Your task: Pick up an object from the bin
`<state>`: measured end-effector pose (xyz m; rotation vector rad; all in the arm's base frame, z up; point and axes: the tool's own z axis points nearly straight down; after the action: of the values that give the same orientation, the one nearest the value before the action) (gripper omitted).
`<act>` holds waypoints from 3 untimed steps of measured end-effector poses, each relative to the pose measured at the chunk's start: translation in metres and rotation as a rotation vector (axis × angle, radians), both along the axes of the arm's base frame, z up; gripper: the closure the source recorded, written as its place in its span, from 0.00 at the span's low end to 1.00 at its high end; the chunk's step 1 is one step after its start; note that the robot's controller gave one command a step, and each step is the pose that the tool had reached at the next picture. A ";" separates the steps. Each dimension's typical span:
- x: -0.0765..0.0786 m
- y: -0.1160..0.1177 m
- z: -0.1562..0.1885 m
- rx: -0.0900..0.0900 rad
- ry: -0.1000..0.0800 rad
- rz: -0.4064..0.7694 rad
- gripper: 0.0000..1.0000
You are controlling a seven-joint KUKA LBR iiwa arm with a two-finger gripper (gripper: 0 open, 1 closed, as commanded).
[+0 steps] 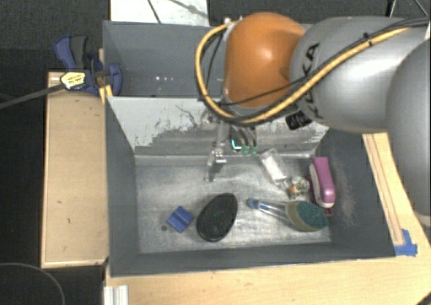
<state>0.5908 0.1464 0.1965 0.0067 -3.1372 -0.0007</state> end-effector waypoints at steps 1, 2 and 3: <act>-0.065 -0.040 -0.092 -0.001 -0.003 0.354 0.00; -0.100 -0.030 -0.122 0.001 -0.010 0.465 0.00; -0.097 -0.029 -0.120 0.002 -0.016 0.458 1.00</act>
Offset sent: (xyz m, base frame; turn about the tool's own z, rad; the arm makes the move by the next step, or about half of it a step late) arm -0.0663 -0.0397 -0.0951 -0.3550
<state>0.4933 0.1173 0.0763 0.7222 -3.0690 -0.0019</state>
